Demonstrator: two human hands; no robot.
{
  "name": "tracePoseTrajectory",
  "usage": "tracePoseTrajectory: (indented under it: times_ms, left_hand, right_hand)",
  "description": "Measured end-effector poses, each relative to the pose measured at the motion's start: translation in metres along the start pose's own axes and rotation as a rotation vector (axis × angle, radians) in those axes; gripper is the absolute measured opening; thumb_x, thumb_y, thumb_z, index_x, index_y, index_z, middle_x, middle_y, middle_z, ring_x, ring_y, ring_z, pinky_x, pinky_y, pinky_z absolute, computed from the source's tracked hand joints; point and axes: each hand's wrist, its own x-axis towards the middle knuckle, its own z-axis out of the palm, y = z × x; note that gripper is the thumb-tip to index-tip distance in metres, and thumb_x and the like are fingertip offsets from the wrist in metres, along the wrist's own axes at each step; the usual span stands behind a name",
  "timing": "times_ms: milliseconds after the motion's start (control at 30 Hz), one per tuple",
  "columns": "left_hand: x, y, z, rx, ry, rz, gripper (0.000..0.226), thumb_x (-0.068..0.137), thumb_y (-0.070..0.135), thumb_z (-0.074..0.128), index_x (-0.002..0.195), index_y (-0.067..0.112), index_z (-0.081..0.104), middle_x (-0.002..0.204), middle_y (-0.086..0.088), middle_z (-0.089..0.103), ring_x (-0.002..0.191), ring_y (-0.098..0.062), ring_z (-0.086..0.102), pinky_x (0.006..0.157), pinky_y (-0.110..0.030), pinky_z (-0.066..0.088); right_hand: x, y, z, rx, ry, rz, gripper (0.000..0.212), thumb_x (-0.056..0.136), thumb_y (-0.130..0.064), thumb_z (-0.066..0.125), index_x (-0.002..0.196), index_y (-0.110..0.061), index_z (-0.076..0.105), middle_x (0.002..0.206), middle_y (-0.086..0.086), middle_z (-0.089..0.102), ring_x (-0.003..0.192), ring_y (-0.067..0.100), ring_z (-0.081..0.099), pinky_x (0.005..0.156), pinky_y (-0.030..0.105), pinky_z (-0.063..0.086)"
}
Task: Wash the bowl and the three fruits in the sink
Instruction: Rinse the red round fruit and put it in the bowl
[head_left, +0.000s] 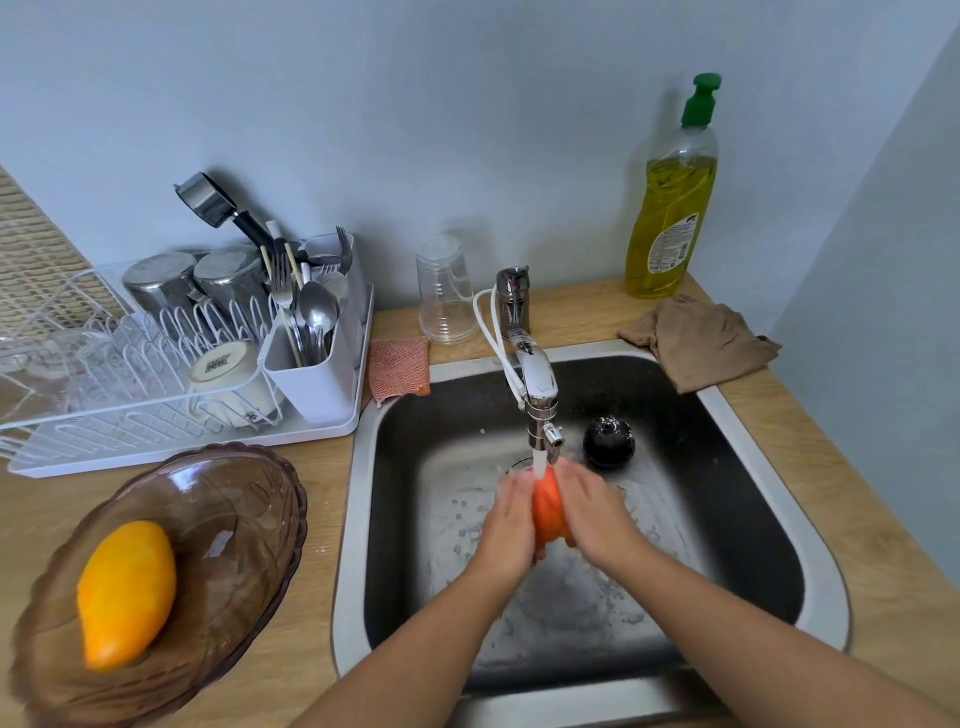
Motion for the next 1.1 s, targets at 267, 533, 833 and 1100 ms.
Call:
tracePoseTrajectory:
  times_ms: [267,533,833,1100]
  left_hand:
    - [-0.005,-0.002,-0.007,0.053,-0.089,0.047,0.036,0.100,0.042,0.037,0.135,0.033,0.035,0.116,-0.003,0.054,0.091,-0.015,0.057,0.064,-0.018,0.045]
    - [-0.006,-0.005,-0.019,-0.365,-0.208,-0.126,0.041,0.097,0.005,0.049,0.133,0.022,0.043,0.127,-0.017,0.057,0.113,-0.029,0.062,0.096,-0.035,0.052]
    - [-0.005,-0.021,-0.026,-0.317,-0.127,-0.055,0.055,0.082,0.015,0.073,0.128,0.029,0.046,0.129,-0.013,0.052,0.113,-0.028,0.061,0.093,-0.037,0.055]
    - [0.003,-0.020,-0.033,-0.433,-0.226,-0.144,0.065,0.074,0.032,0.077,0.130,0.019,0.048,0.128,-0.020,0.057,0.107,-0.032,0.067,0.088,-0.033,0.055]
  right_hand:
    - [0.001,0.016,0.001,0.128,-0.069,-0.004,0.030,0.100,-0.045,0.029,0.106,-0.035,0.056,0.090,0.003,0.062,0.069,0.017,0.060,0.051,0.021,0.045]
    - [0.002,0.020,-0.003,-0.433,0.084,-0.337,0.050,0.093,-0.054,0.023,0.119,-0.023,0.053,0.112,-0.007,0.053,0.097,0.017,0.057,0.073,0.028,0.038]
    - [0.010,0.013,-0.002,-0.230,-0.071,-0.252,0.045,0.089,-0.049,0.031,0.115,-0.029,0.062,0.112,-0.006,0.063,0.096,0.015,0.060,0.080,0.034,0.050]
    - [0.005,0.010,0.000,-0.174,0.054,-0.336,0.020,0.091,-0.043,0.035,0.089,-0.034,0.053,0.081,-0.008,0.060,0.074,0.015,0.058,0.061,0.026,0.040]
